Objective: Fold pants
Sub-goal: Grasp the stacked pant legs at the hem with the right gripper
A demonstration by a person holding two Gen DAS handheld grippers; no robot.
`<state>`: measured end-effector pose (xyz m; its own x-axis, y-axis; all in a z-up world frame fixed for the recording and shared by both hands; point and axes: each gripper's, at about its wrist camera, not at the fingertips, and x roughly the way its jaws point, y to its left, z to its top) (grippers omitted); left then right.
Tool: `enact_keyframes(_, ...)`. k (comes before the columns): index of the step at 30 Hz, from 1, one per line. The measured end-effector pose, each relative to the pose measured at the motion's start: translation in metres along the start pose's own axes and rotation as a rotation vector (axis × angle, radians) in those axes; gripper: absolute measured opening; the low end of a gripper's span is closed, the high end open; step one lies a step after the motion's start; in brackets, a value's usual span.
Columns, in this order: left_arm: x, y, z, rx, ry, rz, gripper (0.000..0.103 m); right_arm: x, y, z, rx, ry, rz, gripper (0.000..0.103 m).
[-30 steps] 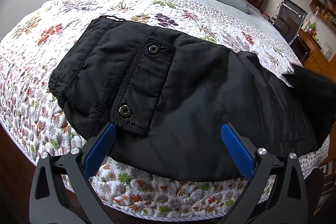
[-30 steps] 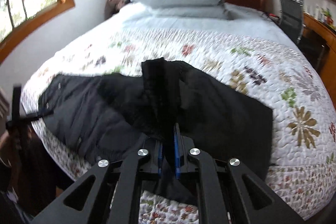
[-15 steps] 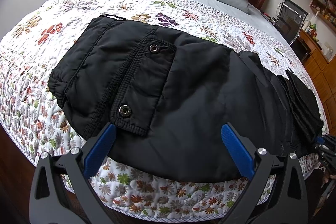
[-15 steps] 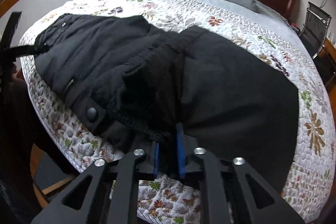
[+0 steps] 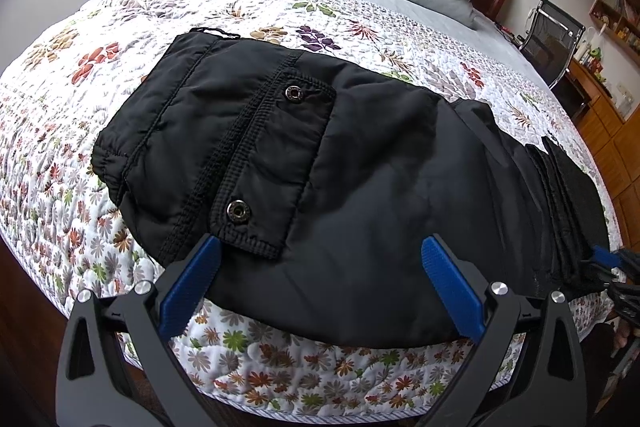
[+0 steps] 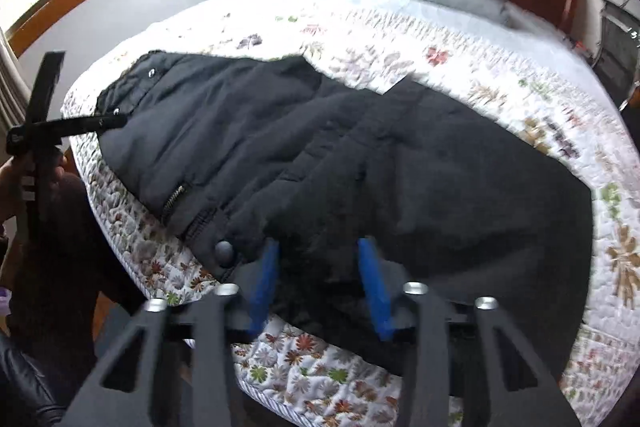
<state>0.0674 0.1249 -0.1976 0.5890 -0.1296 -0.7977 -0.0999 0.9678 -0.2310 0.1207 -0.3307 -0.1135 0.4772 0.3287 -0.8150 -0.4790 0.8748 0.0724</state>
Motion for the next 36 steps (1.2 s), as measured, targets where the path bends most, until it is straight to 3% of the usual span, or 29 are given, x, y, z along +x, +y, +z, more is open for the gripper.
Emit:
enact_keyframes(1,-0.001,0.0,0.0,-0.006,0.0,-0.003,0.1,0.002,-0.002,0.001,0.009,-0.004,0.01,0.023)
enact_keyframes(5,-0.001,0.002,0.001,-0.024,0.003,-0.018,0.1,-0.005,-0.002,0.003,0.019,-0.019,0.062,0.014)
enact_keyframes(9,0.0,0.002,0.001,-0.017,0.003,-0.015,0.1,-0.017,0.01,-0.001,-0.043,-0.019,0.123,0.014)
enact_keyframes(12,0.0,0.001,0.0,-0.014,0.0,-0.009,0.1,-0.008,0.016,-0.006,-0.068,0.012,0.11,0.014)
enact_keyframes(18,0.0,-0.001,0.0,-0.022,0.002,-0.012,0.1,0.006,0.011,-0.011,-0.028,0.032,0.135,0.015)
enact_keyframes(21,-0.003,0.003,0.002,-0.049,0.0,-0.026,0.1,0.003,0.007,-0.012,-0.003,0.03,0.158,0.022)
enact_keyframes(25,-0.018,0.011,0.001,-0.098,-0.018,-0.062,0.1,-0.021,-0.003,-0.01,0.07,-0.028,0.214,0.026)
enact_keyframes(27,-0.028,0.02,-0.002,-0.141,-0.04,-0.078,0.1,-0.035,-0.014,-0.008,0.121,-0.07,0.234,0.031)
enact_keyframes(32,-0.058,0.069,-0.017,-0.387,-0.122,-0.172,0.1,-0.078,-0.061,-0.009,0.3,-0.205,0.243,0.042)
enact_keyframes(36,-0.054,0.111,-0.03,-0.623,-0.135,-0.311,0.1,-0.097,-0.109,-0.018,0.444,-0.263,0.185,0.045)
